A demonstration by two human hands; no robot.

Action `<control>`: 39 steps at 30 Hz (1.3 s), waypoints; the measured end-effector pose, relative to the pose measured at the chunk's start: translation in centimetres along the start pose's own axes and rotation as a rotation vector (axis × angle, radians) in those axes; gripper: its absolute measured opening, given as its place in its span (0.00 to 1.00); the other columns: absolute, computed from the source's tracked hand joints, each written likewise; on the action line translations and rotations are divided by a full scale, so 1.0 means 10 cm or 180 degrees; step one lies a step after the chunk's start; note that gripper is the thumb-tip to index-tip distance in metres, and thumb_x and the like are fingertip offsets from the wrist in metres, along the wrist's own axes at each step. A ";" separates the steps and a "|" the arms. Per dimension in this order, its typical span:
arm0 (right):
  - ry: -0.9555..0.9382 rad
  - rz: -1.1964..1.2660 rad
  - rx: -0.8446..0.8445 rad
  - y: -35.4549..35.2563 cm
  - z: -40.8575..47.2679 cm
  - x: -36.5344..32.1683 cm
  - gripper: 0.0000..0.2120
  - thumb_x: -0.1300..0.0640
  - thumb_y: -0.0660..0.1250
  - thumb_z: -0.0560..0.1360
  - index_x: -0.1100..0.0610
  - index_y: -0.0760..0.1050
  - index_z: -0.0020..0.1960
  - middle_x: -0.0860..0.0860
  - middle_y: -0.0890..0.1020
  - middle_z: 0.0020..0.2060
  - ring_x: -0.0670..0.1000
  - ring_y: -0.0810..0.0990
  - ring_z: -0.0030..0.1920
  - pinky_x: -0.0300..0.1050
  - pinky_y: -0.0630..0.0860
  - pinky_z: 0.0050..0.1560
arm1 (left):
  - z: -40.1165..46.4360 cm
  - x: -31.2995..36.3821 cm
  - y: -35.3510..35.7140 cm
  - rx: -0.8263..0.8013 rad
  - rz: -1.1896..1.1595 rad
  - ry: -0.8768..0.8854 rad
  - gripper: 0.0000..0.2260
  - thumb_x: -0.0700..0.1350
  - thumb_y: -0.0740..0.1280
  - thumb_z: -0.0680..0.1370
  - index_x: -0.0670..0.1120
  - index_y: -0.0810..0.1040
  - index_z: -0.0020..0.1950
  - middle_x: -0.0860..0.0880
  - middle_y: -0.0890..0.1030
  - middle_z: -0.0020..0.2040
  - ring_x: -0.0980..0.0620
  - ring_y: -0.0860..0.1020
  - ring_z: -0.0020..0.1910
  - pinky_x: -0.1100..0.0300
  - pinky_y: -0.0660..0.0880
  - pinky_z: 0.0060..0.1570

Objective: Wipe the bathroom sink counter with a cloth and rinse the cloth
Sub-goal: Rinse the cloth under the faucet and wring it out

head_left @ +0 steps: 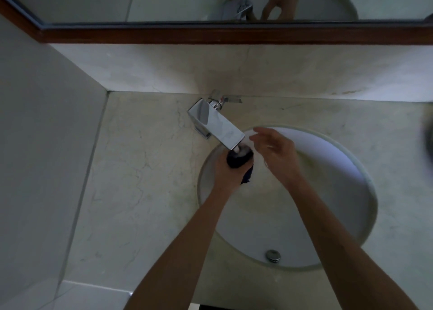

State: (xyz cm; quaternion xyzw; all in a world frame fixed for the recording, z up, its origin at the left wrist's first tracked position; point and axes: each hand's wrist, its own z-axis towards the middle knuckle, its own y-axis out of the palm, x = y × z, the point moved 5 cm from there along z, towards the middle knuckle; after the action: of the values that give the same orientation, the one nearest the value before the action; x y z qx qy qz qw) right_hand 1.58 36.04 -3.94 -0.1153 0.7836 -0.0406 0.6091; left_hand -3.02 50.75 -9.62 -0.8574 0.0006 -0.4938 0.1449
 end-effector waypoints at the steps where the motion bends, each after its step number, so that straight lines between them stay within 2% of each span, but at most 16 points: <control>1: -0.0123 -0.0023 0.0086 -0.01 0.04 -0.12 0.17 0.66 0.66 0.76 0.50 0.79 0.61 0.44 0.86 0.47 0.45 0.84 0.50 0.48 0.81 0.55 | -0.01 0.04 -0.01 -0.0011 -0.0027 0.0033 0.08 0.44 0.76 0.75 0.49 0.78 0.50 0.52 0.82 0.43 0.60 0.80 0.41 0.61 0.79 0.42; 3: -0.0291 0.0061 0.0093 0.02 0.11 -0.39 0.17 0.64 0.65 0.77 0.50 0.78 0.63 0.47 0.86 0.44 0.46 0.84 0.43 0.43 0.79 0.46 | -0.02 0.10 -0.04 -0.0027 -0.0060 0.0070 0.16 0.45 0.76 0.74 0.45 0.77 0.58 0.48 0.83 0.51 0.55 0.81 0.48 0.62 0.79 0.49; 6: -0.0210 0.0268 0.0010 0.15 0.26 -0.61 0.20 0.63 0.64 0.78 0.50 0.75 0.67 0.51 0.86 0.43 0.45 0.82 0.37 0.36 0.75 0.38 | -0.01 0.15 -0.06 0.0038 -0.0130 0.0058 0.14 0.46 0.77 0.74 0.48 0.76 0.56 0.50 0.82 0.50 0.53 0.81 0.49 0.60 0.78 0.51; 11: 0.0053 0.0290 -0.0135 0.28 0.41 -0.64 0.21 0.63 0.63 0.78 0.53 0.73 0.70 0.47 0.86 0.40 0.48 0.81 0.35 0.39 0.74 0.37 | 0.00 0.17 -0.06 0.0113 -0.0160 0.0142 0.17 0.47 0.77 0.73 0.46 0.78 0.58 0.49 0.84 0.51 0.48 0.83 0.51 0.53 0.80 0.52; 14: 0.0101 0.0417 -0.0114 0.30 0.41 -0.60 0.22 0.63 0.64 0.78 0.54 0.73 0.71 0.49 0.86 0.40 0.47 0.80 0.34 0.38 0.73 0.37 | -0.01 0.18 -0.07 0.0110 -0.0077 0.0172 0.13 0.48 0.78 0.72 0.50 0.78 0.53 0.52 0.84 0.47 0.55 0.83 0.48 0.58 0.80 0.51; 17: 0.0089 0.0447 -0.0066 0.33 0.39 -0.61 0.21 0.64 0.63 0.77 0.53 0.74 0.69 0.51 0.86 0.40 0.47 0.79 0.33 0.36 0.73 0.36 | -0.02 0.24 -0.09 0.0154 0.0144 0.0289 0.09 0.44 0.76 0.74 0.52 0.76 0.45 0.58 0.80 0.41 0.71 0.77 0.40 0.75 0.71 0.44; 21: 0.0137 0.0290 -0.0018 0.26 0.42 -0.66 0.15 0.63 0.63 0.77 0.55 0.78 0.61 0.54 0.85 0.37 0.46 0.78 0.32 0.37 0.72 0.33 | -0.02 0.24 -0.08 -0.0007 0.0134 0.0167 0.10 0.49 0.77 0.72 0.53 0.77 0.48 0.60 0.80 0.44 0.69 0.77 0.43 0.74 0.70 0.45; 23: 0.0171 0.0145 -0.0209 0.21 0.43 -0.65 0.13 0.61 0.63 0.77 0.55 0.81 0.58 0.52 0.84 0.37 0.46 0.78 0.33 0.38 0.73 0.34 | -0.01 0.21 -0.05 -0.0085 0.0135 0.0050 0.10 0.46 0.77 0.74 0.51 0.78 0.49 0.60 0.80 0.44 0.69 0.76 0.41 0.72 0.73 0.46; 25: 0.0189 0.0209 -0.0383 0.14 0.41 -0.61 0.13 0.59 0.64 0.78 0.52 0.82 0.59 0.49 0.85 0.40 0.46 0.80 0.37 0.40 0.76 0.37 | -0.01 0.22 0.03 -0.0237 0.0057 -0.0016 0.08 0.43 0.76 0.75 0.48 0.78 0.49 0.54 0.81 0.45 0.66 0.78 0.40 0.63 0.76 0.48; 27: 0.0237 0.0360 -0.0332 -0.02 0.36 -0.47 0.13 0.56 0.64 0.79 0.51 0.80 0.62 0.48 0.86 0.46 0.48 0.83 0.44 0.42 0.79 0.44 | -0.06 0.31 0.09 -0.0319 -0.0205 -0.0069 0.09 0.41 0.76 0.72 0.49 0.80 0.48 0.52 0.83 0.47 0.61 0.81 0.46 0.60 0.78 0.49; 29: 0.0501 0.0506 -0.0200 -0.22 0.28 -0.17 0.14 0.52 0.63 0.81 0.53 0.80 0.63 0.49 0.86 0.49 0.50 0.84 0.50 0.46 0.79 0.54 | -0.10 0.41 0.16 -0.0494 -0.0451 -0.0146 0.13 0.45 0.77 0.66 0.47 0.81 0.49 0.46 0.84 0.51 0.50 0.82 0.53 0.50 0.80 0.55; 32: 0.1200 0.0575 -0.0813 -0.30 0.05 0.31 0.24 0.38 0.60 0.80 0.56 0.82 0.59 0.55 0.86 0.53 0.56 0.83 0.56 0.59 0.73 0.67 | -0.21 0.56 0.33 -0.1141 -0.1258 -0.0181 0.12 0.41 0.74 0.68 0.40 0.79 0.49 0.38 0.83 0.46 0.41 0.82 0.48 0.47 0.79 0.54; 34: 0.1651 0.1140 -0.1204 -0.28 -0.18 0.52 0.29 0.33 0.61 0.77 0.57 0.85 0.55 0.60 0.85 0.54 0.62 0.81 0.57 0.60 0.73 0.66 | -0.31 0.68 0.45 -0.1432 -0.1909 -0.0315 0.06 0.37 0.69 0.74 0.42 0.79 0.50 0.42 0.82 0.41 0.44 0.82 0.43 0.52 0.79 0.51; 35: 0.1812 0.1549 -0.1303 -0.27 -0.28 0.57 0.28 0.33 0.60 0.76 0.55 0.86 0.54 0.60 0.85 0.53 0.63 0.81 0.56 0.59 0.74 0.63 | -0.34 0.72 0.50 -0.1510 -0.2138 -0.0384 0.07 0.37 0.67 0.76 0.42 0.80 0.53 0.43 0.81 0.40 0.45 0.81 0.42 0.53 0.79 0.50; 37: 0.1916 0.2009 -0.1741 -0.25 -0.44 0.59 0.33 0.31 0.56 0.77 0.56 0.83 0.61 0.64 0.82 0.59 0.66 0.80 0.56 0.60 0.76 0.58 | -0.38 0.73 0.62 -0.1687 -0.2394 -0.0545 0.14 0.41 0.65 0.78 0.42 0.79 0.63 0.42 0.80 0.41 0.45 0.79 0.42 0.54 0.79 0.49; 39: 0.1974 0.2175 -0.2196 -0.27 -0.59 0.60 0.39 0.27 0.51 0.76 0.56 0.77 0.69 0.68 0.77 0.63 0.69 0.79 0.57 0.63 0.75 0.58 | -0.39 0.68 0.71 -0.1774 -0.2548 -0.0724 0.16 0.45 0.64 0.79 0.42 0.78 0.65 0.43 0.80 0.40 0.47 0.79 0.39 0.56 0.79 0.46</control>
State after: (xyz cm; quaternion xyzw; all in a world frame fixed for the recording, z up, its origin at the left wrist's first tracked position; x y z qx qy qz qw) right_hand -5.09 31.61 -7.53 -0.0303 0.8862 0.3846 0.2566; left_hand -1.86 41.99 -3.77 -0.8449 -0.2124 -0.3952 -0.2913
